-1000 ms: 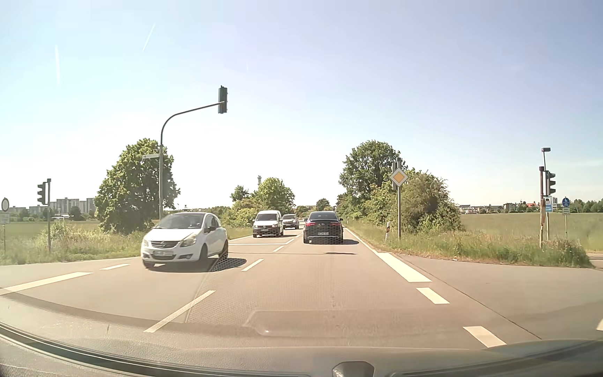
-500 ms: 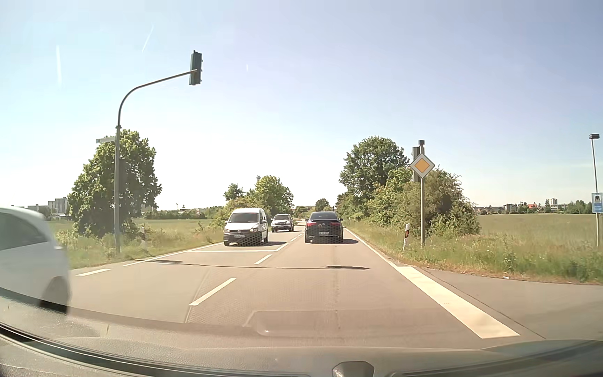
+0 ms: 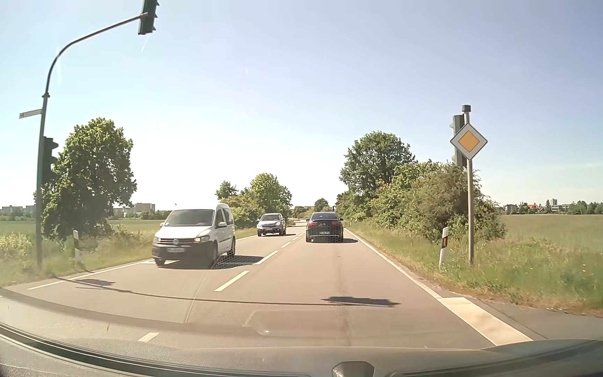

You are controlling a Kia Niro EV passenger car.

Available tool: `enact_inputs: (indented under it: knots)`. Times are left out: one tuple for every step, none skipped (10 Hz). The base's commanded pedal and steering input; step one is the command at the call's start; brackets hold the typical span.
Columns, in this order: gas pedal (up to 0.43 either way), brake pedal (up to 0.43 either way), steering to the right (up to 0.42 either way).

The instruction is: Follow the waypoints while adhering to traffic rules and regulations

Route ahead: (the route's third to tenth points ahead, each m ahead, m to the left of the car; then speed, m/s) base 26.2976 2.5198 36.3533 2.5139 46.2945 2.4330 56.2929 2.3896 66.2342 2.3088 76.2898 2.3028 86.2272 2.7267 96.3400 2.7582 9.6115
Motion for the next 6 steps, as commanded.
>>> enact_inputs:
  knots:
    - [0.220,0.030,0.001]
    - [0.209,0.030,0.001]
    - [0.197,0.030,0.001]
    - [0.189,0.030,0.001]
    - [0.189,0.030,0.001]
    - [0.189,0.030,0.001]
